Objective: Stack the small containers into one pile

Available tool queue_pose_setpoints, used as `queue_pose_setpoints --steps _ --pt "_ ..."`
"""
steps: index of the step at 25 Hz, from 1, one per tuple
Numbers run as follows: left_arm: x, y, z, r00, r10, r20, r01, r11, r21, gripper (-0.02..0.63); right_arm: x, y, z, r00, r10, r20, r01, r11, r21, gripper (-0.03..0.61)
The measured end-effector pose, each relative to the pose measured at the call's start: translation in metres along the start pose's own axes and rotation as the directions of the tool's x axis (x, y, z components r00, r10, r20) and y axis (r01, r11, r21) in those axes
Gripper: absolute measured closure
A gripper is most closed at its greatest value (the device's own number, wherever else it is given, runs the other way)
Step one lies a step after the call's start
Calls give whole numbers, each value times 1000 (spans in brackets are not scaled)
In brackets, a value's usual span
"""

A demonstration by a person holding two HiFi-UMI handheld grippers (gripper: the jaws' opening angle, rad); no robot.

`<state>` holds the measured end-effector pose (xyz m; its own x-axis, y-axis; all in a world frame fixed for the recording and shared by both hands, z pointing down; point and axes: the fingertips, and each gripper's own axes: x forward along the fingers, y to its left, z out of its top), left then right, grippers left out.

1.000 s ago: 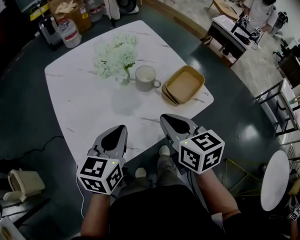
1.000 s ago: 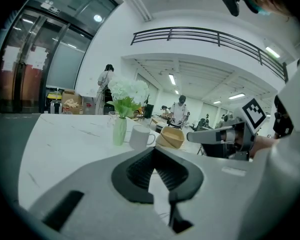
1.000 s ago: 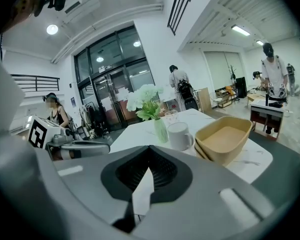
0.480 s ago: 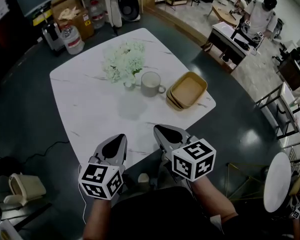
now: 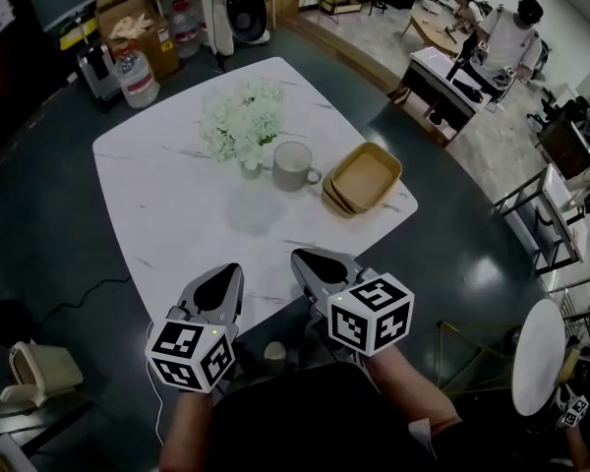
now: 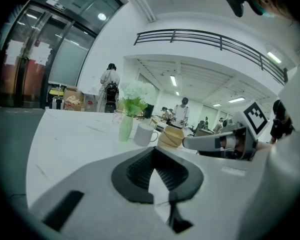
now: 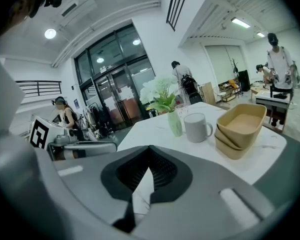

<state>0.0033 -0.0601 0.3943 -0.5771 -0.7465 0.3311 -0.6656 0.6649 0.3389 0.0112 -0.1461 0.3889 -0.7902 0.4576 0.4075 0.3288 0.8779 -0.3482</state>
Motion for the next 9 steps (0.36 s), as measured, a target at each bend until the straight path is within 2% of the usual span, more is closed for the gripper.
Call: queue_pose_setpoints --steps 9 --pt "-4 1 -12 1000 -16 -25 15 1000 -24 618 0 0 -4 1000 3 -18 -3 1000 7 578"
